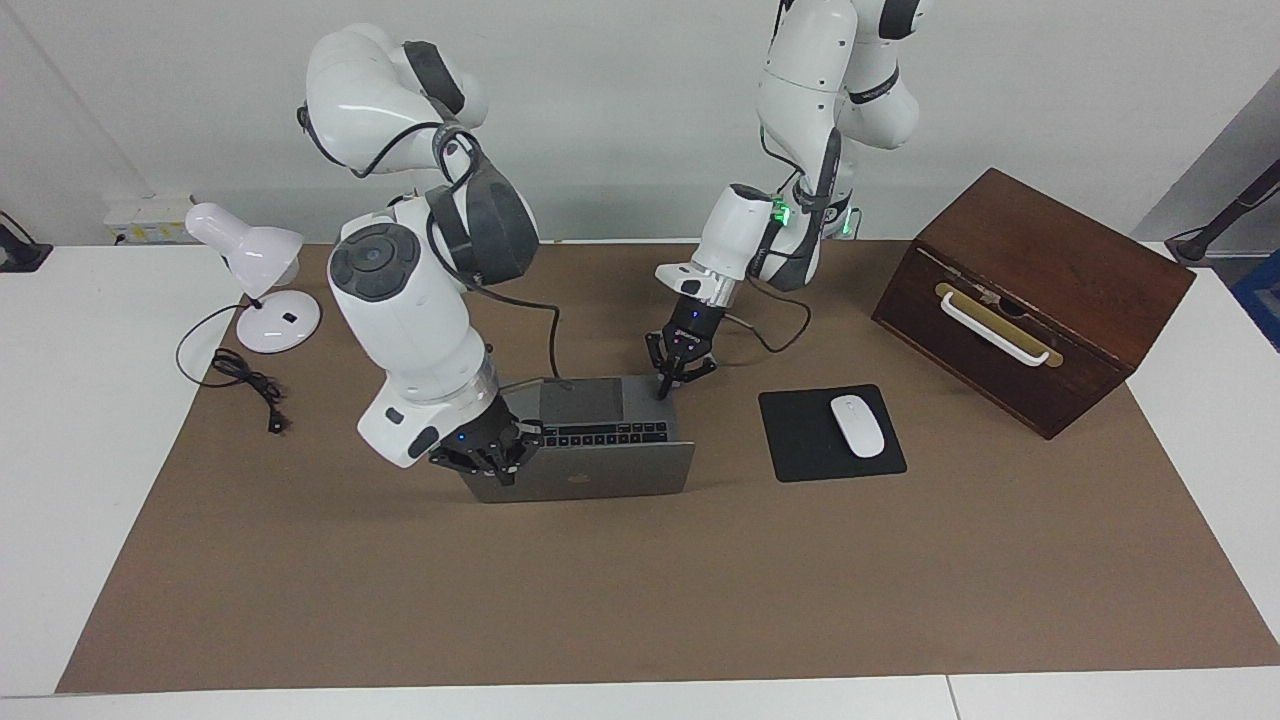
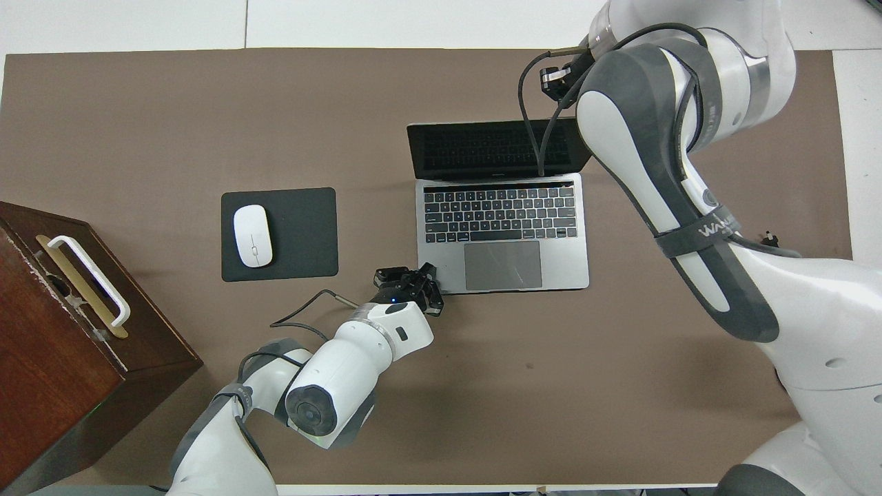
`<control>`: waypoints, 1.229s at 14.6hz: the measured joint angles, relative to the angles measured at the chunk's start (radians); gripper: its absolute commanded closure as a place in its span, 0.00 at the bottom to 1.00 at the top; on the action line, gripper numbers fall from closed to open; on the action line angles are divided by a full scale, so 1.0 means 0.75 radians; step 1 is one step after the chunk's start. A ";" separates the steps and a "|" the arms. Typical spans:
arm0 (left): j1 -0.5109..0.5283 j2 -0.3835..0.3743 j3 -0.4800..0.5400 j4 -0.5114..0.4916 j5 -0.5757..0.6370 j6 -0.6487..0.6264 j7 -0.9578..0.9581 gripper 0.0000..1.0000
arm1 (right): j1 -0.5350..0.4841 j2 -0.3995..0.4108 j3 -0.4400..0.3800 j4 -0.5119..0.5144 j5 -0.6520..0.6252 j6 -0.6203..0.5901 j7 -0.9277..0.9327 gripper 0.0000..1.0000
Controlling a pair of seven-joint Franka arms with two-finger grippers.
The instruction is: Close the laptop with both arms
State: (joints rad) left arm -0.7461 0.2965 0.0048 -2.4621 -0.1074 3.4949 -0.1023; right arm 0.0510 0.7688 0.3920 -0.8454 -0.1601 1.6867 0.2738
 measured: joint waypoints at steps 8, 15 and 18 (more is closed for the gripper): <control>0.001 0.000 0.000 -0.001 0.000 0.002 0.005 1.00 | -0.009 -0.003 0.000 -0.020 0.014 -0.027 0.042 1.00; 0.001 0.000 -0.001 -0.001 0.000 0.003 0.005 1.00 | -0.041 -0.023 -0.001 -0.075 0.145 -0.190 0.217 1.00; 0.001 0.000 -0.001 -0.002 0.000 0.003 0.005 1.00 | -0.041 -0.057 -0.001 -0.129 0.193 -0.216 0.289 1.00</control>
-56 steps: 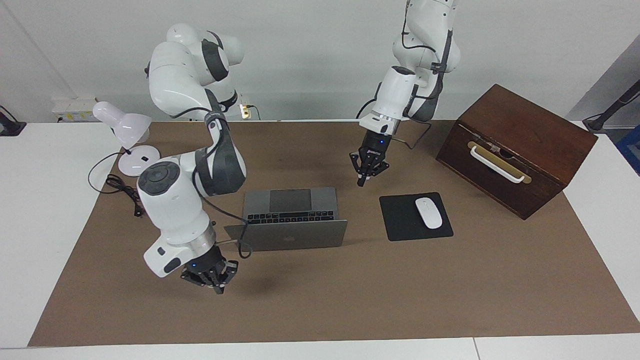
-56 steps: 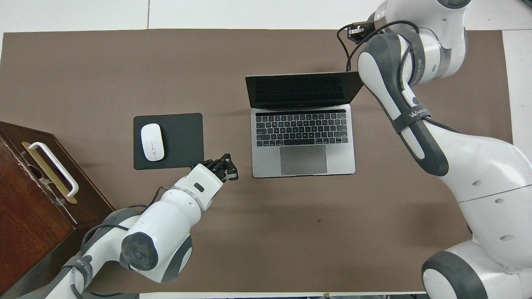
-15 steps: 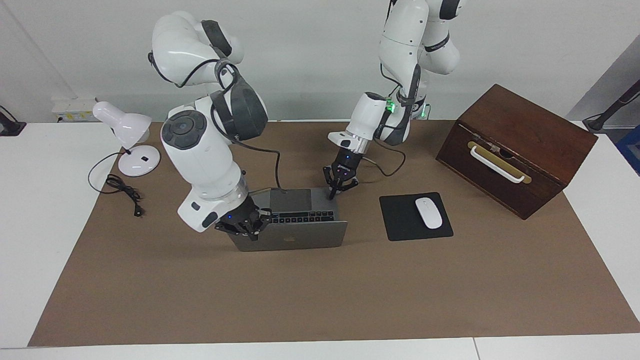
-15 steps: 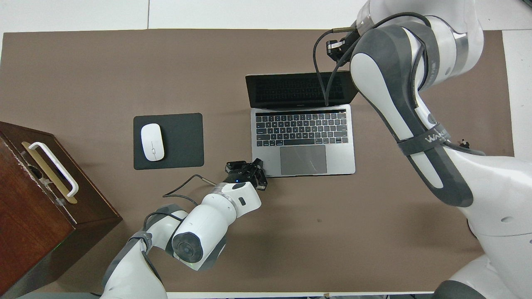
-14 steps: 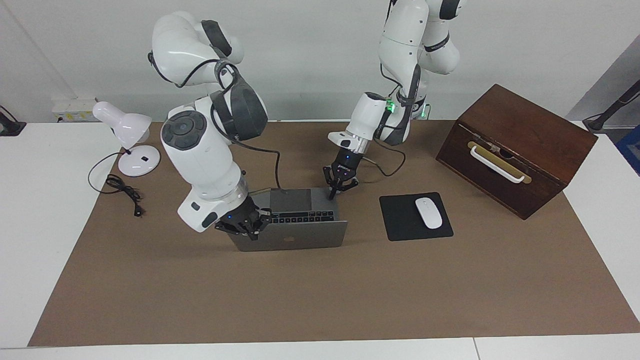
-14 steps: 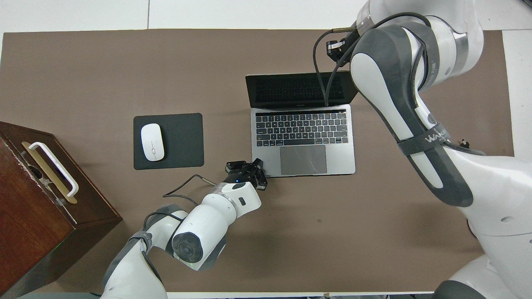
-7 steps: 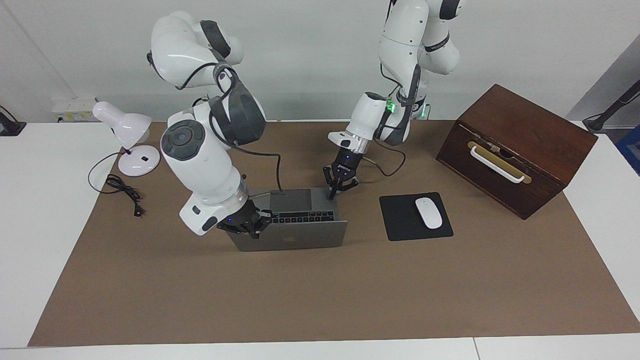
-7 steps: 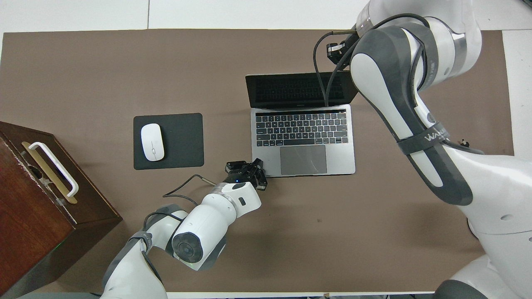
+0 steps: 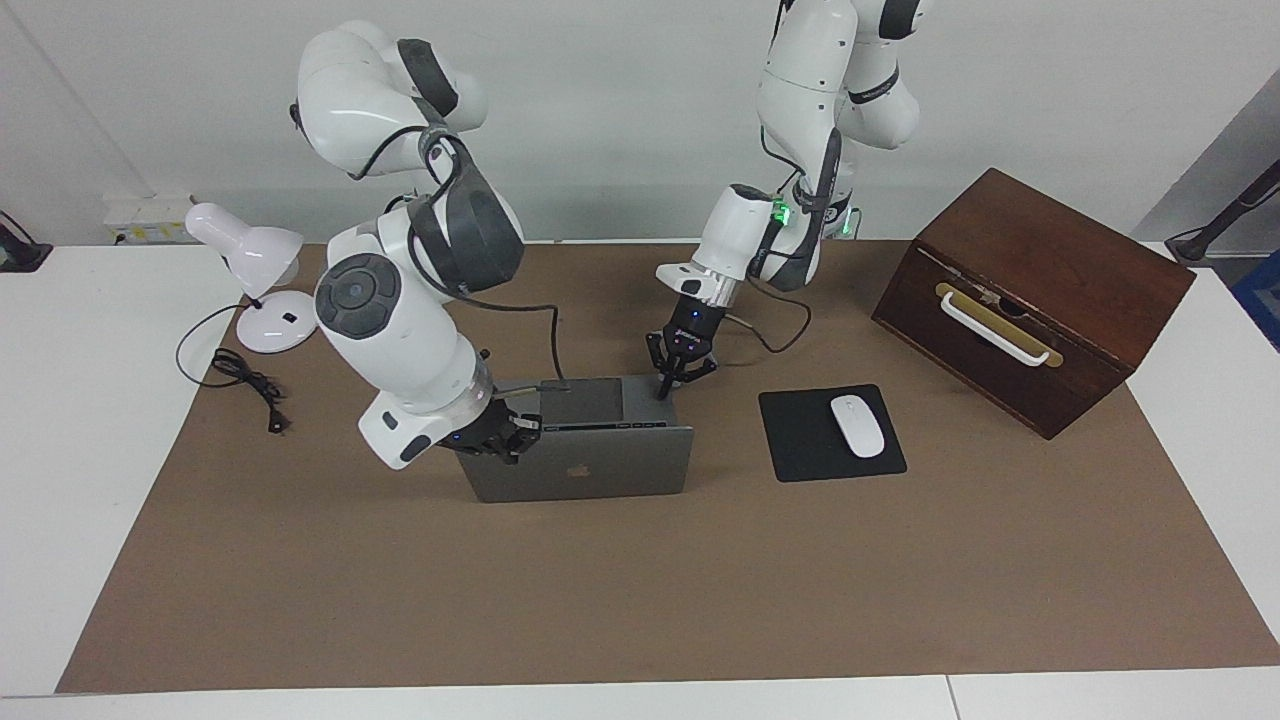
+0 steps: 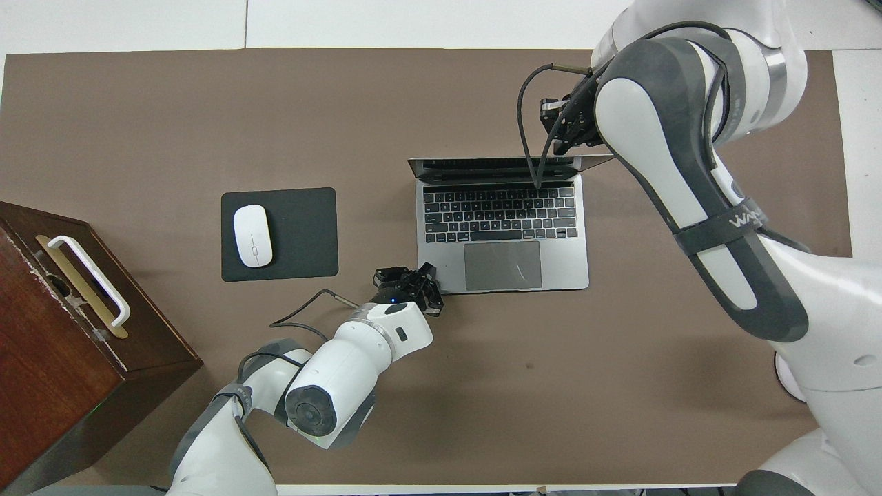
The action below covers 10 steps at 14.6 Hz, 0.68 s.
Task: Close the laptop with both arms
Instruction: 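Push the laptop screen down toward the keyboard with the right gripper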
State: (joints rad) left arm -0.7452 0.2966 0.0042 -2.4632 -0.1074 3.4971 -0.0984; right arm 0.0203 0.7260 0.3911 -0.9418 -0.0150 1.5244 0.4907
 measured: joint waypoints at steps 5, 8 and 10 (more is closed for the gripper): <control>0.000 0.000 0.000 0.000 0.000 0.000 0.000 1.00 | 0.000 -0.086 0.000 -0.190 0.065 0.029 0.067 1.00; 0.000 0.000 0.000 0.000 0.000 0.000 0.000 1.00 | -0.002 -0.152 0.000 -0.352 0.076 0.110 0.077 1.00; 0.000 0.000 0.000 0.000 0.000 0.000 0.000 1.00 | -0.008 -0.188 -0.006 -0.453 0.113 0.154 0.080 1.00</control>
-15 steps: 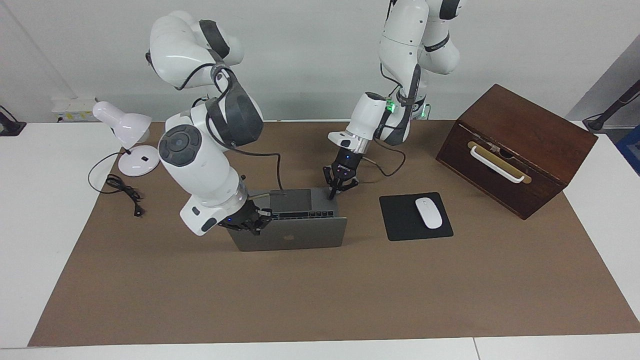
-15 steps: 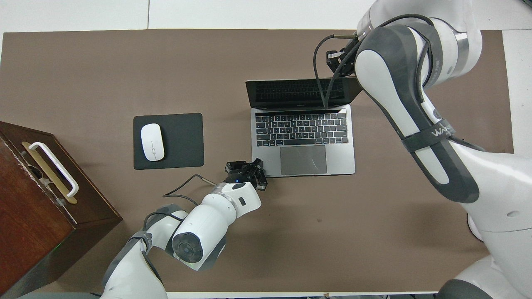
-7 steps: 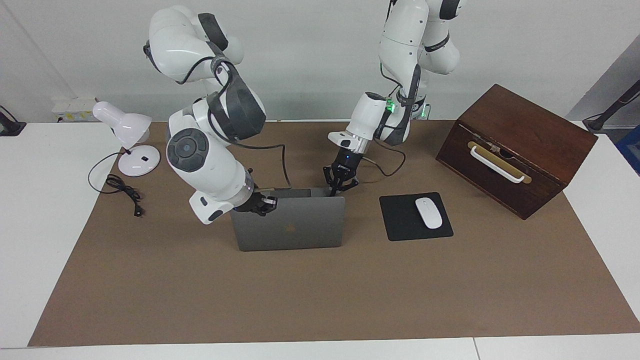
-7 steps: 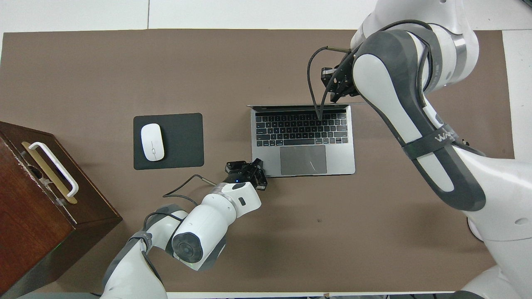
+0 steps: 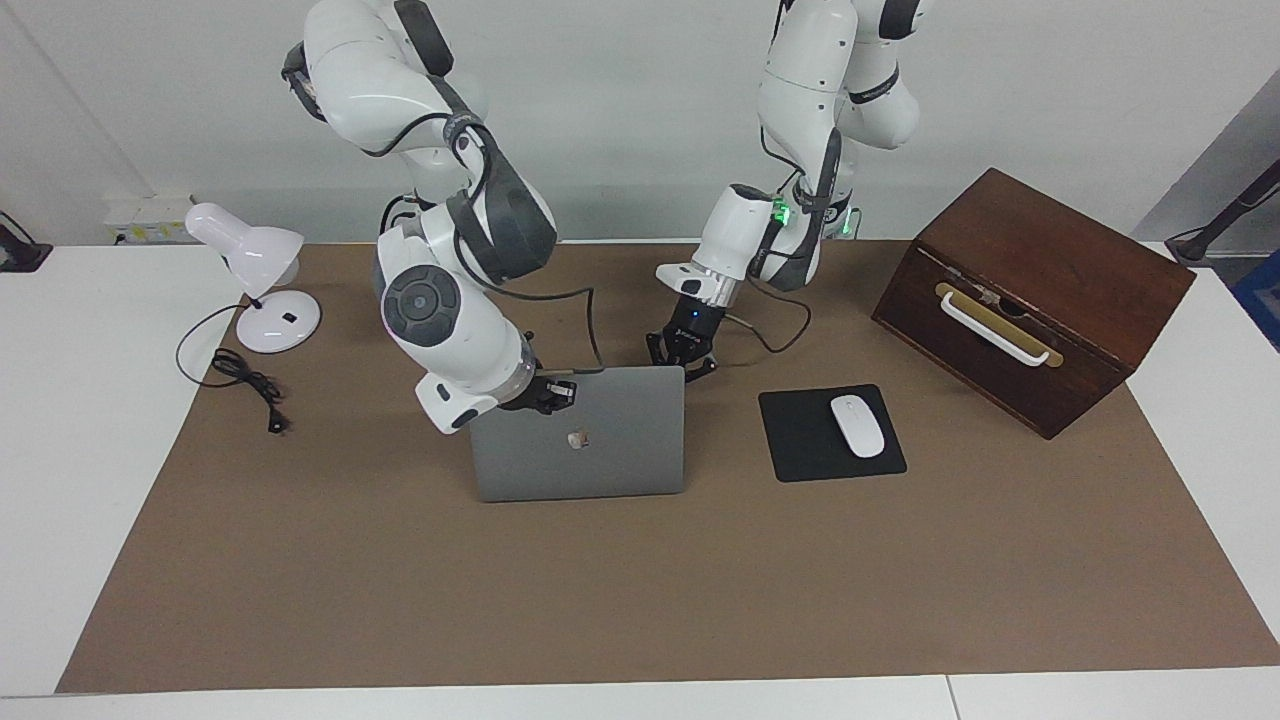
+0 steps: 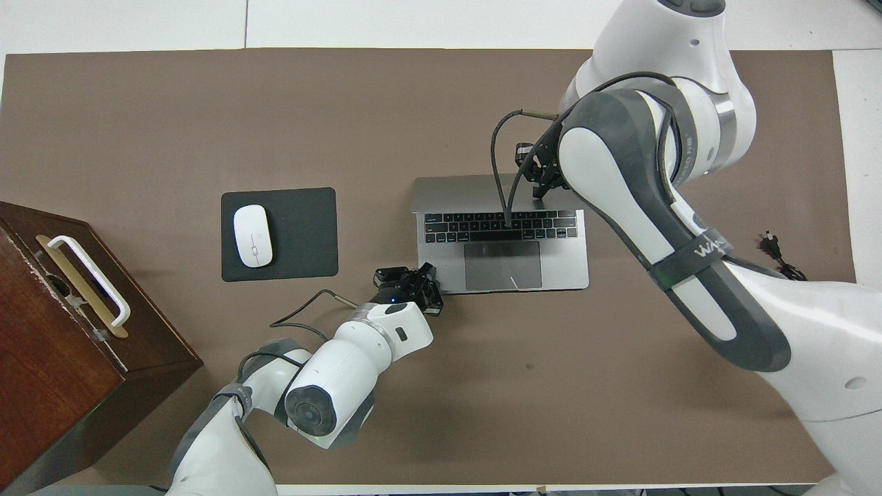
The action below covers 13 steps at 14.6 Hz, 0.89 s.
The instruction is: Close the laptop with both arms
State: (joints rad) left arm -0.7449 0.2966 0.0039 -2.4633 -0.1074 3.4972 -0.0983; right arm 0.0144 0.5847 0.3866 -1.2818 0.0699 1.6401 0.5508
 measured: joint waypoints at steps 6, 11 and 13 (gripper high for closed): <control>0.000 0.000 0.000 0.000 0.000 0.000 0.000 1.00 | -0.011 -0.056 -0.003 -0.224 0.013 0.153 0.001 1.00; 0.001 0.000 -0.001 0.000 0.000 0.000 0.000 1.00 | -0.012 -0.088 -0.004 -0.355 0.014 0.263 0.002 1.00; 0.001 0.000 -0.001 0.000 0.000 0.000 0.000 1.00 | -0.012 -0.090 -0.004 -0.368 0.014 0.279 0.002 1.00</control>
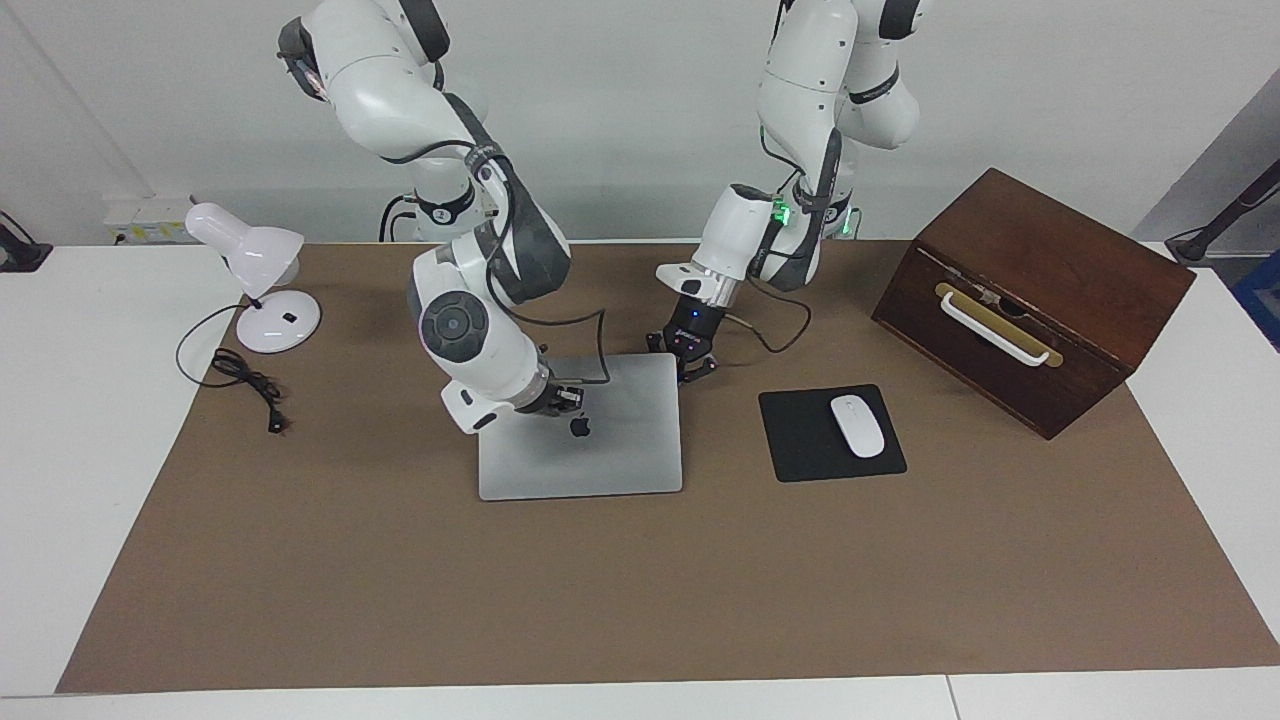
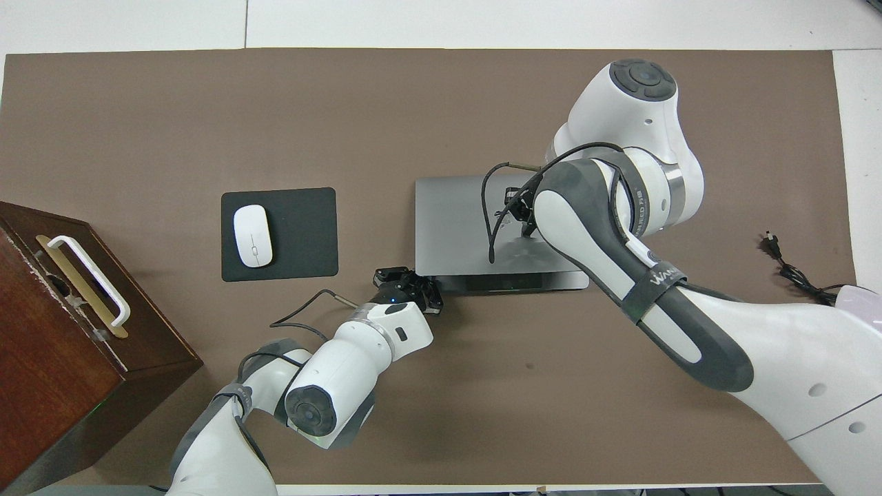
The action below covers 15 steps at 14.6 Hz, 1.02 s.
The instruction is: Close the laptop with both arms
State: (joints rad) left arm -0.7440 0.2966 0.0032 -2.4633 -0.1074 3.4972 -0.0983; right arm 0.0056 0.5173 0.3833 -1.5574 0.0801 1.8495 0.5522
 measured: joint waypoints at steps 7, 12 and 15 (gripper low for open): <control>0.000 0.000 0.000 0.000 0.000 0.000 0.000 1.00 | -0.001 -0.003 -0.001 -0.066 0.001 0.086 0.001 1.00; 0.000 0.000 0.000 0.000 0.000 0.000 0.000 1.00 | -0.001 -0.015 -0.001 -0.083 0.001 0.100 0.021 1.00; 0.001 0.000 -0.001 0.000 0.000 0.000 0.000 1.00 | -0.001 -0.017 -0.001 -0.086 0.001 0.102 0.038 1.00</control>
State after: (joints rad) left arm -0.7436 0.2966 0.0028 -2.4633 -0.1074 3.4972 -0.0983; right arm 0.0050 0.5046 0.3823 -1.6221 0.0808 1.9257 0.5806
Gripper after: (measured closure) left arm 0.991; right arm 0.991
